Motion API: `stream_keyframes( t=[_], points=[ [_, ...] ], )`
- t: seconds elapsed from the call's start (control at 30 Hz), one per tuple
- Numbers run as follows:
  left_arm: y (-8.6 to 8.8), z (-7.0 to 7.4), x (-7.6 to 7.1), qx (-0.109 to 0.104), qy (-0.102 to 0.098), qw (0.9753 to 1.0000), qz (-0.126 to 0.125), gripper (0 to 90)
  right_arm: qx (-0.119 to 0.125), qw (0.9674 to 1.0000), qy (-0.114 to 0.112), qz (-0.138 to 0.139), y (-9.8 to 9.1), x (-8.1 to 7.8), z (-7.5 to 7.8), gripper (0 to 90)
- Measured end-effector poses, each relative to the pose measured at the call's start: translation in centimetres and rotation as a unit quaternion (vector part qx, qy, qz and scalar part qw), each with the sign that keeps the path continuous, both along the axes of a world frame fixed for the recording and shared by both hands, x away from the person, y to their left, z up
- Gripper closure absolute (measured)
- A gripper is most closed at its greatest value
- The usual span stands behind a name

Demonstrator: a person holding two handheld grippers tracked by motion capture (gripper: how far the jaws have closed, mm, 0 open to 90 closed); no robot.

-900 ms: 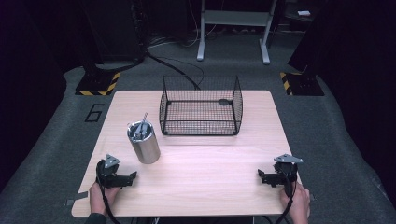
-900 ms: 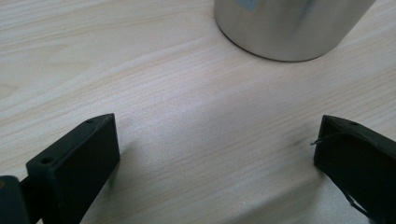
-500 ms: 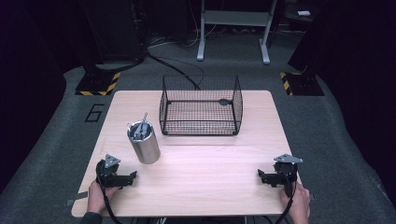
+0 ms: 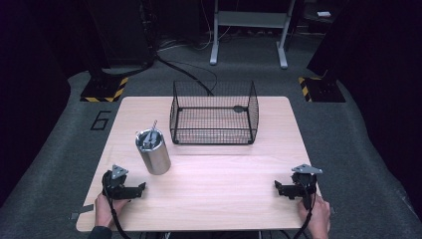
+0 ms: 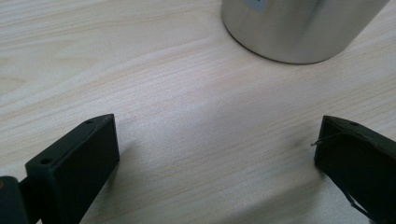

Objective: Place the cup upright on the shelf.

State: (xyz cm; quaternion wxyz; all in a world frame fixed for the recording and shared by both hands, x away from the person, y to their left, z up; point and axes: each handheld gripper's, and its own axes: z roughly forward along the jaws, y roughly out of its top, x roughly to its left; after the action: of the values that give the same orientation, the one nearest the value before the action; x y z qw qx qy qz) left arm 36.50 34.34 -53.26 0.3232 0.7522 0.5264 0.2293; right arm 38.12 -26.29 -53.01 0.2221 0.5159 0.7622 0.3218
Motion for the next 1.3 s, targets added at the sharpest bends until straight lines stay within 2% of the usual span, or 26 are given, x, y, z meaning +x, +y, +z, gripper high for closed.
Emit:
stream_keyframes(
  t=[0.1,0.2,0.23,0.27,0.3,0.37,0.57,0.6,0.9,1.0,1.13,1.3],
  points=[
    [-0.1,0.2,0.0,0.003,0.007,1.0,-0.003,0.1,0.0,1.0,0.0,0.0,0.0,0.0,0.0,0.0],
    [0.0,0.5,0.0,-0.009,0.009,0.9999,-0.007,0.1,0.0,1.0,-0.001,-0.001,0.0,0.0,0.0,0.0],
    [0.0,0.5,-0.1,-0.008,0.0,1.0,-0.005,0.1,0.0,1.0,-0.001,0.0,0.0,0.0,0.0,0.0],
    [0.0,0.7,-0.1,-0.011,0.009,0.9999,-0.007,0.1,0.0,1.0,0.0,0.0,0.0,0.0,0.0,0.0],
    [-0.1,0.7,-0.1,-0.012,0.001,0.9999,-0.006,0.1,0.0,1.0,0.0,0.0,0.0,0.0,0.0,0.0],
    [-0.2,1.1,-0.2,-0.02,0.003,0.9997,-0.012,0.1,0.0,1.0,-0.001,-0.001,0.0,0.0,0.0,0.0],
    [-0.6,2.1,-0.1,-0.035,-0.014,0.9991,-0.021,0.1,0.0,1.0,0.0,0.0,0.0,0.0,0.0,0.0],
    [-0.7,2.3,-0.1,-0.039,-0.009,0.9989,-0.024,0.1,0.0,1.0,-0.001,-0.001,0.0,0.0,0.0,0.0],
    [-1.2,3.9,0.1,-0.043,-0.029,0.9979,-0.04,0.0,0.0,1.0,-0.001,0.0,0.0,0.0,0.0,0.0],
    [-1.1,4.5,0.1,-0.05,-0.031,0.9972,-0.045,0.0,0.0,1.0,0.0,0.0,0.0,0.0,0.0,0.0],
    [-1.2,5.4,0.3,-0.075,-0.04,0.9953,-0.047,0.0,0.0,1.0,0.0,0.0,0.0,0.0,0.0,0.0],
    [-1.6,6.7,0.7,-0.082,-0.052,0.9938,-0.054,0.0,0.005,1.0,0.0,-0.006,0.1,0.0,0.0,0.0]
  ],
)
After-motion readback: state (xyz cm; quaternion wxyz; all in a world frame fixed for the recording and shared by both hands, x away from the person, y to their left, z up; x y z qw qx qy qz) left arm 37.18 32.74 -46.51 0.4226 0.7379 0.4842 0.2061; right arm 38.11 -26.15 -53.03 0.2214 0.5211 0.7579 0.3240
